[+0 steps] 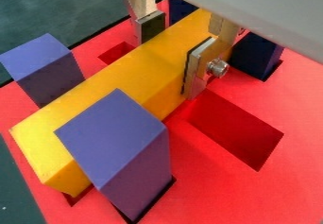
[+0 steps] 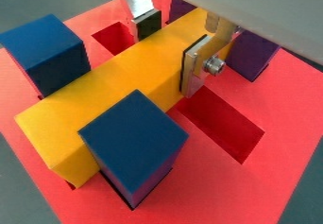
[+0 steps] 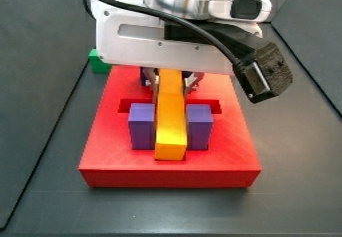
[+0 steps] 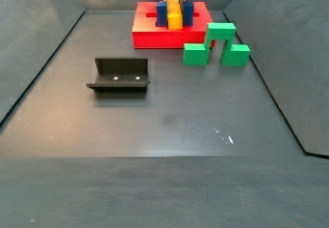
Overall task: Pick up the yellow object. Move up. Move to above the board. Insert the yellow object.
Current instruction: Insert the yellow object.
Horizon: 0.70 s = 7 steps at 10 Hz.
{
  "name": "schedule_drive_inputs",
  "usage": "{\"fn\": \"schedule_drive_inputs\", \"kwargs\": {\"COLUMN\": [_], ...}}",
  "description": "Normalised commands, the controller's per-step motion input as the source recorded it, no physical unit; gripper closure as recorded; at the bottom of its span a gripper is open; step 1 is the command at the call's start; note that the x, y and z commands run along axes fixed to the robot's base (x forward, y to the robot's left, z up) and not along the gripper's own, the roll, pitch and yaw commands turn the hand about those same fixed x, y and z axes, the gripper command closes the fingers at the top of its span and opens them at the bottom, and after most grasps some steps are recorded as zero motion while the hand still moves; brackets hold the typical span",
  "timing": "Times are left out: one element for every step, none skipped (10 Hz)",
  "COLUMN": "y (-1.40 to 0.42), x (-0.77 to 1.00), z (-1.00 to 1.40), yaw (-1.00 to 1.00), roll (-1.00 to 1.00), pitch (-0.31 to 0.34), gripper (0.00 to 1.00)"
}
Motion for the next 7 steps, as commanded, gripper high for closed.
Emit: {"fn": "schedule_drive_inputs", "kwargs": {"y": [0.0, 0.0, -0.04, -0.05, 0.0, 0.0, 0.0], "x": [0.11, 0.13, 0.18, 0.22, 0.15, 0.04, 0.0], "z": [-0.12, -0.1, -0.12, -0.15, -0.14, -0.11, 0.0], "yaw": [0.0, 0.0, -0.05, -0.14, -0.14, -0.08, -0.01], "roll": [0.0, 0.0, 0.0, 0.0, 0.0, 0.0, 0.02], "pitch": [0.0, 0.0, 0.0, 0.0, 0.0, 0.0, 0.0], "gripper": [1.0, 1.0, 1.0, 1.0, 1.0, 1.0, 1.0]}}
